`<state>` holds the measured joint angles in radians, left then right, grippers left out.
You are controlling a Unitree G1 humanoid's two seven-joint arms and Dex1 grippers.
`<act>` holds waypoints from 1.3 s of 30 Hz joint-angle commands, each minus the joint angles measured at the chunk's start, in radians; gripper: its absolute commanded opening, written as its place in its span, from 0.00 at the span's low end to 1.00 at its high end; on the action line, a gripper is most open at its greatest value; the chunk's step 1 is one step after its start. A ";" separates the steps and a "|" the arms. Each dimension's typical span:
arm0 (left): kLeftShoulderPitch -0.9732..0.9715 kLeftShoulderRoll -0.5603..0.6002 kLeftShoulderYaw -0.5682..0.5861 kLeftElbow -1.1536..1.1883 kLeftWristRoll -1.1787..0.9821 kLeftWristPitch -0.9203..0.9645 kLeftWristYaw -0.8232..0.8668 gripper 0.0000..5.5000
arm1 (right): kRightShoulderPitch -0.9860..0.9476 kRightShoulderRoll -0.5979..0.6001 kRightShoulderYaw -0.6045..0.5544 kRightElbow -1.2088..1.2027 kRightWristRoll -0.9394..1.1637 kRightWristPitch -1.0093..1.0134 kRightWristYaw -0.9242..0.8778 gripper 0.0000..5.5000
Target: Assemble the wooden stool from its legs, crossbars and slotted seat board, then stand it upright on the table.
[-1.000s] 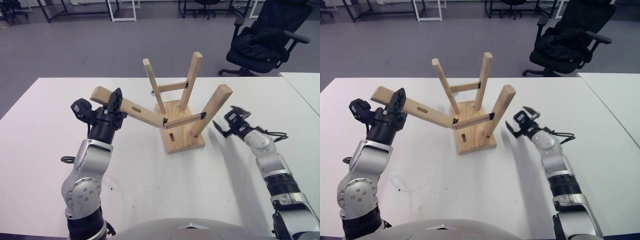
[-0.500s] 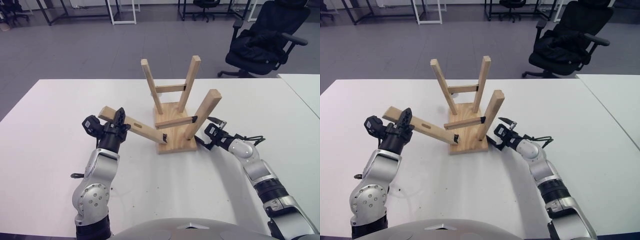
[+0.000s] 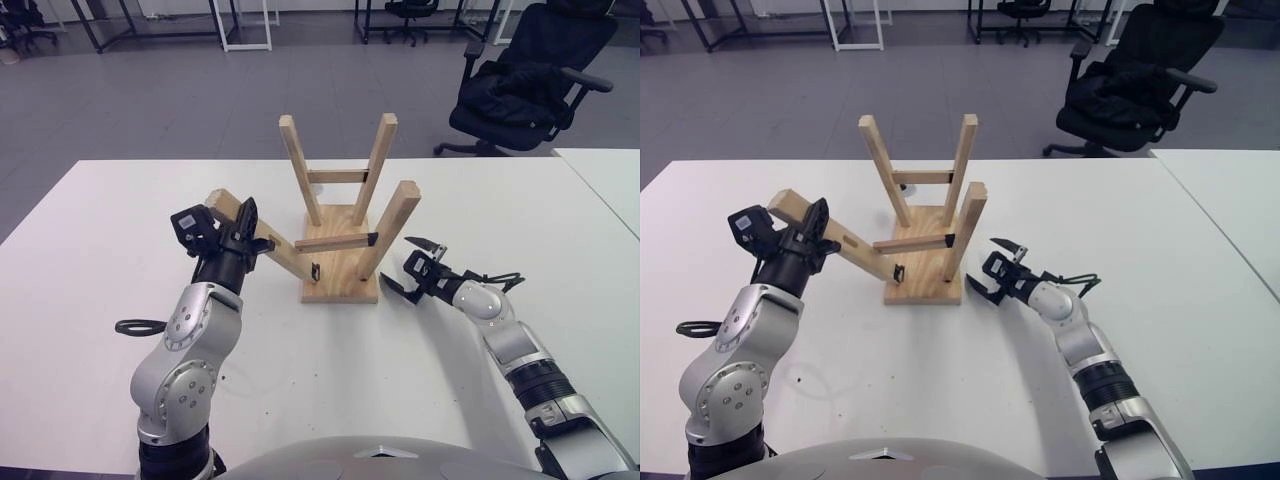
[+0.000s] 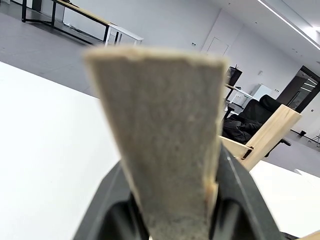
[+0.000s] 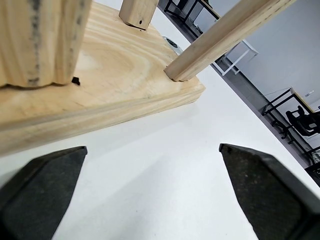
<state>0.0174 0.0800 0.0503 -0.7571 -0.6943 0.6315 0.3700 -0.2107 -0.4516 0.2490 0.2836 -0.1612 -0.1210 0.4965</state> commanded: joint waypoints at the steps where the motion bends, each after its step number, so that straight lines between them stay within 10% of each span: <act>1: 0.020 -0.008 -0.016 0.071 0.084 0.028 0.023 0.19 | 0.036 0.013 0.040 0.014 -0.031 0.042 0.021 0.90; 14: 0.029 -0.020 -0.018 0.076 0.105 0.056 -0.066 0.19 | 0.029 -0.006 0.034 0.036 -0.043 0.034 0.014 0.90; 27: -0.022 -0.077 -0.181 0.165 0.330 0.032 -0.032 0.19 | -0.035 0.028 -0.213 -0.182 0.245 0.202 0.042 0.90; 33: -0.042 -0.069 -0.165 0.153 0.354 0.074 -0.022 0.19 | -0.624 -0.213 -0.243 -0.147 0.314 0.447 0.291 0.90; 39: -0.122 -0.022 -0.211 0.189 0.400 0.125 -0.036 0.19 | -1.137 -0.090 0.083 0.032 0.418 0.805 0.866 0.90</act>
<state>-0.1130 -0.0107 -0.1211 -0.6541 -0.3974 0.6260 0.3304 -1.1863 -0.5939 0.1606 0.2391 0.2559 0.5973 1.1305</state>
